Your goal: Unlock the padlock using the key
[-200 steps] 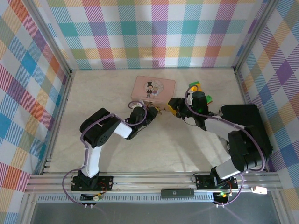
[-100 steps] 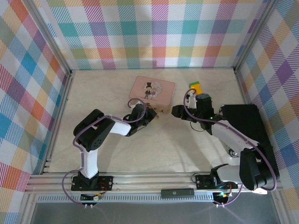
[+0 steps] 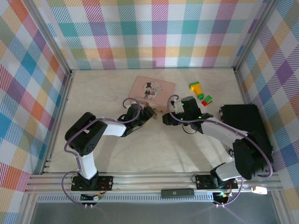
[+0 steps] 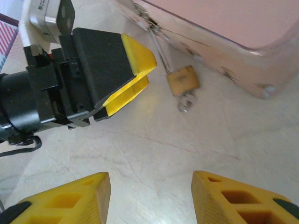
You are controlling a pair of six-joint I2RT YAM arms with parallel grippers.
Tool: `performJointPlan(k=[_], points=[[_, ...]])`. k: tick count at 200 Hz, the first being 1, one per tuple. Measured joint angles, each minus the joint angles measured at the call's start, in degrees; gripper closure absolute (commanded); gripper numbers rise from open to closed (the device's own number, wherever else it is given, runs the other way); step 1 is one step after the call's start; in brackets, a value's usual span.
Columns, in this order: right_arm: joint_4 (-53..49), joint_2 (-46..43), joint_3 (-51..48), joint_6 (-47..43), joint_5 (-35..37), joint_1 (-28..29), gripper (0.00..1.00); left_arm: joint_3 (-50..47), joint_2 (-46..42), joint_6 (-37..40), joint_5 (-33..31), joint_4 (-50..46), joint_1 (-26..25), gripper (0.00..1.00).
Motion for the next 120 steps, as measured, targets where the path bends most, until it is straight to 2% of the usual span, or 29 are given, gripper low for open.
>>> performJointPlan(k=[40, 67, 120], points=[[0.5, 10.3, 9.4, -0.5, 1.1, 1.9, 0.5, -3.1, -7.1, 0.8, 3.1, -4.2, 5.8, 0.41], [-1.3, 17.0, 16.0, -3.0, 4.5, 1.9, 0.48, -4.8, -11.4, 2.6, 4.6, -7.4, 8.6, 0.4], [-6.4, 25.2, 27.4, -11.3, 15.3, 1.7, 0.42, -5.4, -14.9, 4.9, 6.4, -8.8, 9.3, 0.41]])
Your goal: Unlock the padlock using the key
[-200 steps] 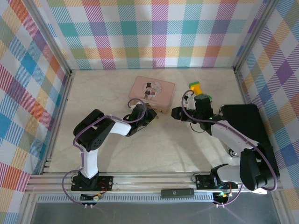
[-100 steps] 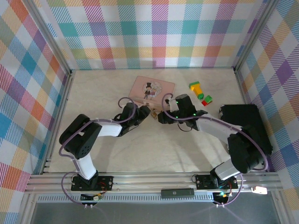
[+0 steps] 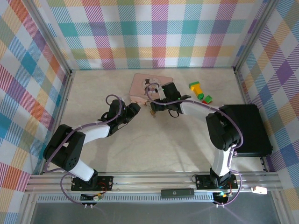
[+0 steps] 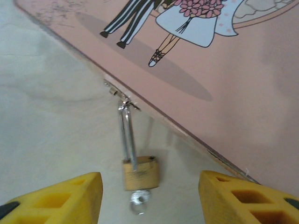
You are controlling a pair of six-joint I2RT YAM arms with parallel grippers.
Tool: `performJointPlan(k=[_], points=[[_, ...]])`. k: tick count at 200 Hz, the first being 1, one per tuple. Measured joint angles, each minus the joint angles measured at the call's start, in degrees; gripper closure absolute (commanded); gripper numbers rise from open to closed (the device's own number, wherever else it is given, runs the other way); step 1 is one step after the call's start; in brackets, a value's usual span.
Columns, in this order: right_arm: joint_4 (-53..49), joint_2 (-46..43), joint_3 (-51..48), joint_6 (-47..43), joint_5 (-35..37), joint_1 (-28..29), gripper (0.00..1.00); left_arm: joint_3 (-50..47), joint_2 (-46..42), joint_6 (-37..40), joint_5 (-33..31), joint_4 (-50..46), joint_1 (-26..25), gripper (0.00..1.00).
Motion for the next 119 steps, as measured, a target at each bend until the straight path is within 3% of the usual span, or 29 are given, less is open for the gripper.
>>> performJointPlan(k=[23, 81, 119], points=[[-1.9, 0.3, 0.9, -4.1, 2.7, 0.2, 0.31, -1.5, 0.0, -0.1, 0.7, 0.3, 0.0, 0.41], [-8.2, 0.1, 1.4, -6.6, 9.5, 7.8, 0.34, -2.7, 0.5, -1.2, 2.3, 2.1, 1.8, 0.41], [-13.5, 7.6, 9.9, -3.9, 15.1, 11.4, 0.4, -4.0, 4.0, -3.8, 4.5, 7.3, 5.2, 0.41]])
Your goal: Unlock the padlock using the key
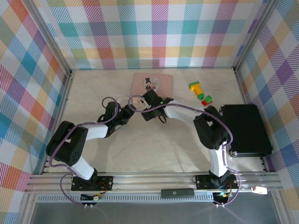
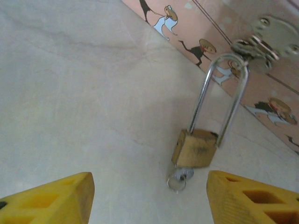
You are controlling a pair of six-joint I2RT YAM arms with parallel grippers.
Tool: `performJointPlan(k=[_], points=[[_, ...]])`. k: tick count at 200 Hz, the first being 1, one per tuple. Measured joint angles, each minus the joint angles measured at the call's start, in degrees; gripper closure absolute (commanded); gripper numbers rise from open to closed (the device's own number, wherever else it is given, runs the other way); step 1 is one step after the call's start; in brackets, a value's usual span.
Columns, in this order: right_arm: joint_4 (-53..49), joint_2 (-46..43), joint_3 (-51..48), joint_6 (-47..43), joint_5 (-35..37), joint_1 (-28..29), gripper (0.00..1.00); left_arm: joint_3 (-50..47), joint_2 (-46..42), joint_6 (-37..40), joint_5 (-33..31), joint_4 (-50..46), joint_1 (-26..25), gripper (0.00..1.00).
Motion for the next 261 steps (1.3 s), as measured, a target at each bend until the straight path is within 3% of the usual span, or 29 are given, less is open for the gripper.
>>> performJointPlan(k=[28, 89, 158, 195, 233, 261], points=[[-2.8, 5.1, 4.7, 1.6, 3.7, -0.2, 0.49, -0.9, 0.2, -0.5, 0.9, 0.5, 0.7, 0.41], [-6.5, 9.9, 9.4, 2.0, 8.2, -0.2, 0.53, -0.9, -2.3, 0.8, 1.1, -0.3, 1.2, 0.41], [-5.9, 10.7, 9.4, 2.1, 8.4, -0.3, 0.89, -0.9, -2.4, 0.8, 1.1, -0.2, 1.5, 0.42], [-4.3, 8.9, 7.3, -2.5, 2.1, -2.4, 1.0, -0.9, -1.0, 0.8, 2.8, 2.9, 1.6, 0.44], [-2.6, 7.5, 5.2, -14.1, -5.7, -4.6, 1.0, -0.9, 1.6, 0.8, 5.4, 7.0, 1.5, 0.44], [-2.5, 7.3, 5.2, -20.9, -15.6, -7.0, 1.0, -0.9, 3.7, 0.6, 5.8, 11.2, 0.9, 0.44]])
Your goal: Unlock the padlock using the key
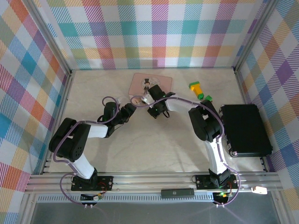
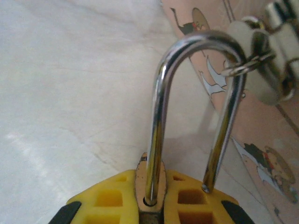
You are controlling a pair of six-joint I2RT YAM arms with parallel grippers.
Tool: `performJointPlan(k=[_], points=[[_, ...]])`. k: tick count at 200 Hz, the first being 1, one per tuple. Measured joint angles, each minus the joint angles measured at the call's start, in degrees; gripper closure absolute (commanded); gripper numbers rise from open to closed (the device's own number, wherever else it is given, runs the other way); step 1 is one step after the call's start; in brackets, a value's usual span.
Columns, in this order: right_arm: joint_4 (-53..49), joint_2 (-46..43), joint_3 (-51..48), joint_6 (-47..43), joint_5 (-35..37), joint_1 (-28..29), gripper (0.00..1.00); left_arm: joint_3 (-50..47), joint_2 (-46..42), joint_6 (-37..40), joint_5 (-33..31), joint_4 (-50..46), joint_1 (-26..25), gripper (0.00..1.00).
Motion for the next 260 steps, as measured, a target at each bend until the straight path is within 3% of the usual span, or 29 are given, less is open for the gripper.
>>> performJointPlan(k=[46, 121, 160, 223, 260], points=[[-0.3, 0.0, 0.0, -5.4, -11.9, -3.4, 1.0, 0.3, 5.4, -2.3, -0.2, 8.6, -1.4, 0.51], [-1.7, 0.0, 0.0, -9.0, -15.5, -3.6, 1.0, 6.6, 11.1, -2.7, -2.3, 10.4, -7.0, 0.52], [-1.9, 0.0, 0.0, -9.2, -16.0, -3.9, 1.0, 8.4, 13.0, -2.0, -4.0, 9.3, -8.4, 0.68], [-1.6, 0.0, 0.0, -9.0, -17.1, -3.7, 1.0, 12.4, 15.1, -0.2, -6.3, 6.1, -8.6, 0.75], [-2.0, 0.0, 0.0, -7.6, -17.4, -3.7, 1.0, 13.3, 16.6, 0.6, -6.4, 7.4, -8.9, 1.0]])
